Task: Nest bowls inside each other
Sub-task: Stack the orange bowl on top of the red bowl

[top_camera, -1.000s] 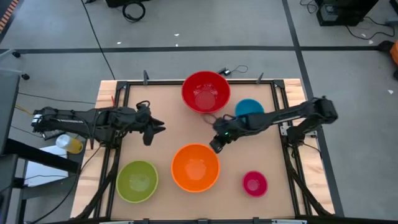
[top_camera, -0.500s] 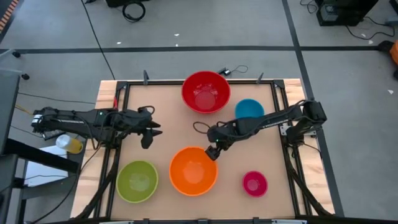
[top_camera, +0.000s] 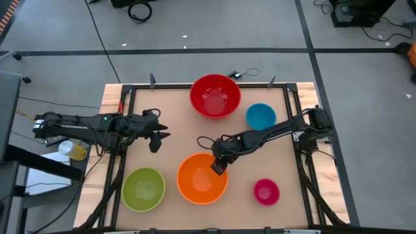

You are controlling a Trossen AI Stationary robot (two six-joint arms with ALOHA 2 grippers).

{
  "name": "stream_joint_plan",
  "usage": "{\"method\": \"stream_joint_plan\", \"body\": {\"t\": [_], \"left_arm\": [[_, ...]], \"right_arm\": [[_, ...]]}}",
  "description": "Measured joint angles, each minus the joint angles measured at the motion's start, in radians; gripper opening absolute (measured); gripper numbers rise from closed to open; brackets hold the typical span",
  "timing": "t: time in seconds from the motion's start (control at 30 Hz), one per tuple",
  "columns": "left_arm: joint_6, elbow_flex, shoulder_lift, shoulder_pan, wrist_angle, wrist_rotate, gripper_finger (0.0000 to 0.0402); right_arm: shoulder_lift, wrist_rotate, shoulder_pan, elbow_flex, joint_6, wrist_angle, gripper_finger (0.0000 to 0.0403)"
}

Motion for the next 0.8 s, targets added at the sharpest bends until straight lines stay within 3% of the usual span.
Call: {"method": "stream_joint_plan", "body": {"t": [0.1, 0.17, 0.43, 0.7, 0.8], "left_arm": [[0.0, 0.0, 0.0, 0.0, 0.0, -0.041, 0.0172], [-0.003, 0.0, 0.0, 0.0, 0.0, -0.045, 0.0172], [-0.108, 0.0, 0.0, 0.0, -0.002, -0.112, 0.0172], [-0.134, 0.0, 0.004, 0.0, -0.002, -0.183, 0.0172], [-0.134, 0.0, 0.006, 0.0, -0.002, -0.217, 0.0172]], "right_arm": [[0.008, -0.022, -0.001, 0.0, -0.005, 0.009, 0.0053], [0.0, -0.021, -0.002, 0.0, -0.024, 0.026, 0.0019], [-0.11, 0.017, -0.089, 0.007, -0.053, 0.046, 0.0013], [-0.149, 0.037, -0.27, 0.2, -0.263, 0.037, 0.0015], [-0.146, 0.092, -0.339, 0.272, -0.345, 0.03, 0.0015]]}}
